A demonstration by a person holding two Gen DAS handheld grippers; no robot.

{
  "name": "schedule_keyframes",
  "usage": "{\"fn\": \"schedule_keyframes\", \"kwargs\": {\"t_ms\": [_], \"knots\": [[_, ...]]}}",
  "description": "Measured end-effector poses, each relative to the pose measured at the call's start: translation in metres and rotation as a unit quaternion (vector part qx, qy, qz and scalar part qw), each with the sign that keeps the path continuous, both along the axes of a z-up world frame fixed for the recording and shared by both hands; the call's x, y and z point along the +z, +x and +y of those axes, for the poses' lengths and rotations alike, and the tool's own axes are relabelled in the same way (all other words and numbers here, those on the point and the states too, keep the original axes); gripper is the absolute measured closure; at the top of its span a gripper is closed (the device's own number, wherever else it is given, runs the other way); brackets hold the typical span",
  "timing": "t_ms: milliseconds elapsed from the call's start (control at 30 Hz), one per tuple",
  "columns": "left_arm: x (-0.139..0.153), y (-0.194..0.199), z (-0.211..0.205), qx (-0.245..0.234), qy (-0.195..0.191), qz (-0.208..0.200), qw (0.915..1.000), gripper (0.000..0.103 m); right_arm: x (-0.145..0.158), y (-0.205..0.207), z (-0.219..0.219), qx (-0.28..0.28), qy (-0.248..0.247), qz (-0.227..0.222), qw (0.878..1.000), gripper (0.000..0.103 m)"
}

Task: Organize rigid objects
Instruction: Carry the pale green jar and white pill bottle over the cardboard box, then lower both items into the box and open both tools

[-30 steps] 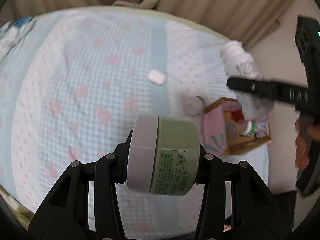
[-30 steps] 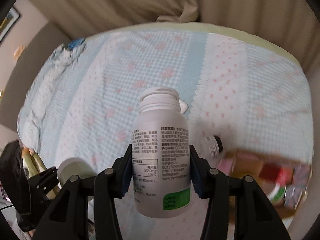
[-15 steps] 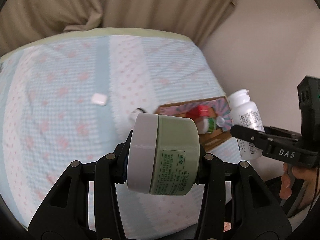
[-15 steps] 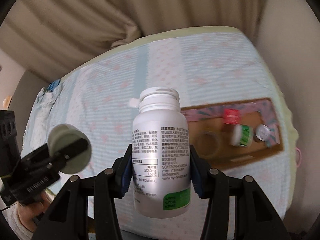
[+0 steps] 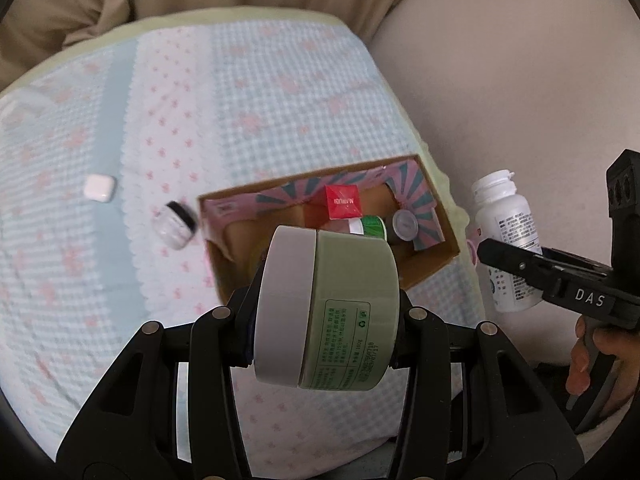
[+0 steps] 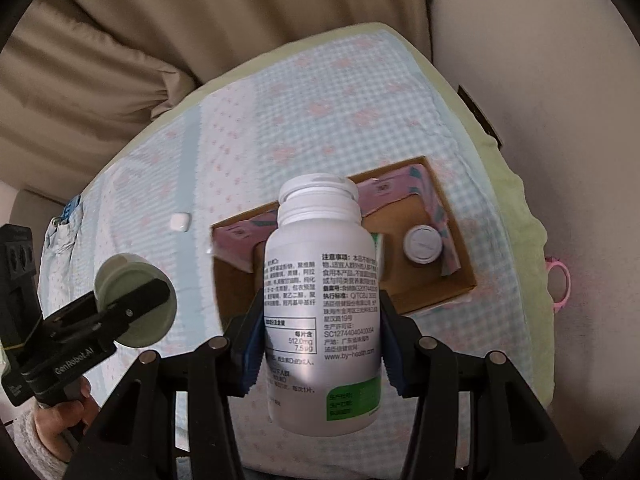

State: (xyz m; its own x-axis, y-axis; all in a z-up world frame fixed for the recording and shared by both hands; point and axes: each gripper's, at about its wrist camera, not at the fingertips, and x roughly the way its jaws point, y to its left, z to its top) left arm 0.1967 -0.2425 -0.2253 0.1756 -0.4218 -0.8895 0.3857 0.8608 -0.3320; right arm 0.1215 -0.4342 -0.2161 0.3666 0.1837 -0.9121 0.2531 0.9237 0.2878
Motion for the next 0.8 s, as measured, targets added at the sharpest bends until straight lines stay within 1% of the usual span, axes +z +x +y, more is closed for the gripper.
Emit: {"fn": "schedule_keyframes", "kwargs": {"t_ms": [133, 233, 367, 467, 633, 700, 800], "knots": [[-0.023, 0.01, -0.021, -0.001, 0.021, 0.015, 0.9997, 0.062, -0.021, 0.011, -0.025, 0.0, 0.009, 0.017, 1.0, 0.057], [-0.047, 0.016, -0.032, -0.001, 0.042, 0.028, 0.9987, 0.062, -0.042, 0.022, -0.037, 0.01, 0.01, 0.031, 0.999, 0.057], [-0.085, 0.025, -0.044, 0.005, 0.071, 0.062, 0.9955, 0.062, -0.07, 0.035, -0.046, 0.03, 0.006, 0.051, 0.998, 0.057], [-0.113, 0.03, -0.052, 0.005, 0.096, 0.079, 0.9922, 0.062, -0.091, 0.044, -0.051, 0.041, 0.008, 0.064, 0.997, 0.057], [-0.139, 0.034, -0.056, 0.001, 0.131, 0.097, 0.9866, 0.062, -0.114, 0.052, -0.06, 0.026, 0.033, 0.072, 0.997, 0.057], [-0.147, 0.036, -0.059, 0.001, 0.144, 0.104, 0.9841, 0.062, -0.119, 0.053, -0.06, 0.021, 0.04, 0.074, 0.996, 0.057], [-0.153, 0.039, -0.063, 0.004, 0.157, 0.109, 0.9815, 0.061, -0.127, 0.058, -0.06, 0.021, 0.037, 0.08, 0.996, 0.056]]}}
